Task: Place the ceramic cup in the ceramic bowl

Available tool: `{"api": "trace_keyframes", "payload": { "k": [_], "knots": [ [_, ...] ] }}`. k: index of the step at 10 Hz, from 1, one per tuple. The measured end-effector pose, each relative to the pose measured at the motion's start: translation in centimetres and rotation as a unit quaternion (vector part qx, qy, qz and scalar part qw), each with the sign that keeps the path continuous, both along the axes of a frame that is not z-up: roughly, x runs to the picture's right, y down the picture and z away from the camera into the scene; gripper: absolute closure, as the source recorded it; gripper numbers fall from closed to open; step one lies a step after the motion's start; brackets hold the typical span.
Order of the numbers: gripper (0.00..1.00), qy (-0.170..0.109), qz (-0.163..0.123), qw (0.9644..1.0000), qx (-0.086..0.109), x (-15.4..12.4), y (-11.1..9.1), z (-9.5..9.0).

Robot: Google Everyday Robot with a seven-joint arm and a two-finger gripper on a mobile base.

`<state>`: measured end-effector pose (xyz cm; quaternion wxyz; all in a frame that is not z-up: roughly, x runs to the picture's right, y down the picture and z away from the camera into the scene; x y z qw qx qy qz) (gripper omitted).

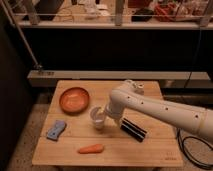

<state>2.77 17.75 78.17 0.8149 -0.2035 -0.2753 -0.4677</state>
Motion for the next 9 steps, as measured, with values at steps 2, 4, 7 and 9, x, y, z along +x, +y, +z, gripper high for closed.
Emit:
{"api": "trace_keyframes", "payload": {
  "k": [2, 4, 7, 9],
  "knots": [
    [0.20, -0.004, -0.001, 1.0000, -0.002, -0.2, 0.5, 0.4],
    [0.25, -0.009, -0.003, 0.9999, -0.003, -0.6, 0.9, 0.8],
    [0.53, -0.014, -0.003, 0.9999, -0.004, -0.7, 1.4, 1.1],
    [0.73, -0.016, -0.004, 0.9999, -0.004, -0.9, 1.6, 1.4]
  ]
}}
